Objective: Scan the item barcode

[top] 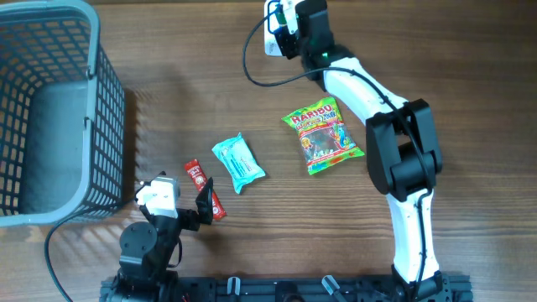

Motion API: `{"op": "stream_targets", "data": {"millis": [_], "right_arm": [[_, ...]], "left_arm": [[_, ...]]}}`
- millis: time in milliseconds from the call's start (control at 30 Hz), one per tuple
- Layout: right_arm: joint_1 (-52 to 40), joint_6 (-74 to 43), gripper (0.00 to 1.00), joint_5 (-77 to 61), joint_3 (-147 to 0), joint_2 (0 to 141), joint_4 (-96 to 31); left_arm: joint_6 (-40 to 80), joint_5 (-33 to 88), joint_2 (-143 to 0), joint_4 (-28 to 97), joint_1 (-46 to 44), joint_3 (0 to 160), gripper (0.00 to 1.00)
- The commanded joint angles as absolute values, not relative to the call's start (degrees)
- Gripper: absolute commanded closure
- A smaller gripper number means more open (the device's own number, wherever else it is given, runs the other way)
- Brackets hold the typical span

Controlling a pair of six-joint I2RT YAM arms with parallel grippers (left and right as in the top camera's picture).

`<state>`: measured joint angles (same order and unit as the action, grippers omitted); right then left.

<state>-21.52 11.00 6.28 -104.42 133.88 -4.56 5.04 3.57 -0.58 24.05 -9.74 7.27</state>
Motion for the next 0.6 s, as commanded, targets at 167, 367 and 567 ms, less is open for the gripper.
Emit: {"op": "stream_targets", "data": {"millis": [167,367,567], "right_arm": [[-10.85,5.13,0.45,15.70,-109.32,128.77,-26.20],[5.82,-2.02,0.44,15.70,-109.27,128.79,-32.67],[24.32,-1.98,0.44,15.70,-109.21,130.23,-29.39]], "left_arm": [[5.39,4.47,-0.51,23.94,-9.47,7.07,0.00],[5.39,4.47,-0.51,23.94,-9.47,7.07,0.00],[5.39,4.47,-0.51,23.94,-9.47,7.07,0.00]]}}
